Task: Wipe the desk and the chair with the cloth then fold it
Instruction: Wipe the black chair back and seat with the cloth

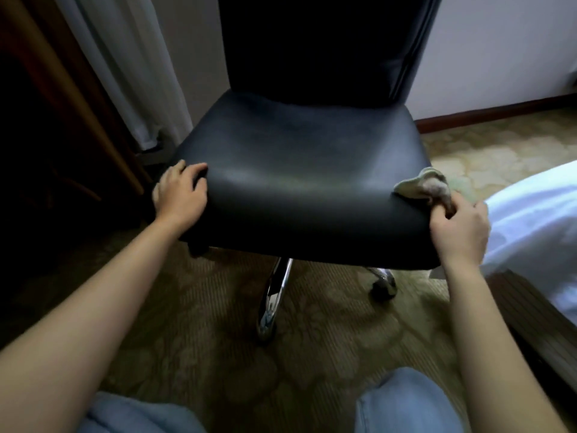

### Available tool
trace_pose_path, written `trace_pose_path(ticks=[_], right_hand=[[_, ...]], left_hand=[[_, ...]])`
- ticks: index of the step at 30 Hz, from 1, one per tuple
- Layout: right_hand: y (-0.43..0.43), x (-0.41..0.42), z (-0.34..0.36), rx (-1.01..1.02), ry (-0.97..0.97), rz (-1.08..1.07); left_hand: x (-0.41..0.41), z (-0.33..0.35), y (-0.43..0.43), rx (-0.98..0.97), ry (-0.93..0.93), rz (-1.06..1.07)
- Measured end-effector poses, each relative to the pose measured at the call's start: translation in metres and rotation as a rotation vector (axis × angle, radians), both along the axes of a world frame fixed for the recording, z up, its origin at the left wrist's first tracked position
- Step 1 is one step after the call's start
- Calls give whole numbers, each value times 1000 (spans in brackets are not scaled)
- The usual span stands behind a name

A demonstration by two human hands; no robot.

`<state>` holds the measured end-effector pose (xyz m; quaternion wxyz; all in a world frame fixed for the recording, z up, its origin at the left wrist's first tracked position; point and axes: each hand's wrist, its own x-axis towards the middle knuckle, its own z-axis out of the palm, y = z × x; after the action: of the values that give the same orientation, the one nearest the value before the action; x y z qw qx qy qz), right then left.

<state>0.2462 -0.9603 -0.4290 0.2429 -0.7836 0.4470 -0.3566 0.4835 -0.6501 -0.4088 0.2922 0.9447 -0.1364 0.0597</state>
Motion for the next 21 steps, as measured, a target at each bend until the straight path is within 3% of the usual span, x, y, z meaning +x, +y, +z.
trace_pose_path(ticks=[3, 5, 10, 14, 18, 21], right_hand=[[25, 5, -18, 60, -173, -277], [54, 15, -36, 38, -267, -348], [167, 74, -52, 223, -509, -272], [230, 92, -49, 200, -447, -43], [190, 57, -58, 160, -392, 137], [106, 35, -54, 111, -358, -29]], left_hand=[[-8, -3, 2, 161, -17, 20], [-19, -3, -3, 186, -30, 31], [-42, 1, -8, 205, -18, 32], [-60, 4, -13, 234, -22, 12], [-60, 18, -7, 177, 59, 34], [-41, 25, 2, 15, 219, 106]])
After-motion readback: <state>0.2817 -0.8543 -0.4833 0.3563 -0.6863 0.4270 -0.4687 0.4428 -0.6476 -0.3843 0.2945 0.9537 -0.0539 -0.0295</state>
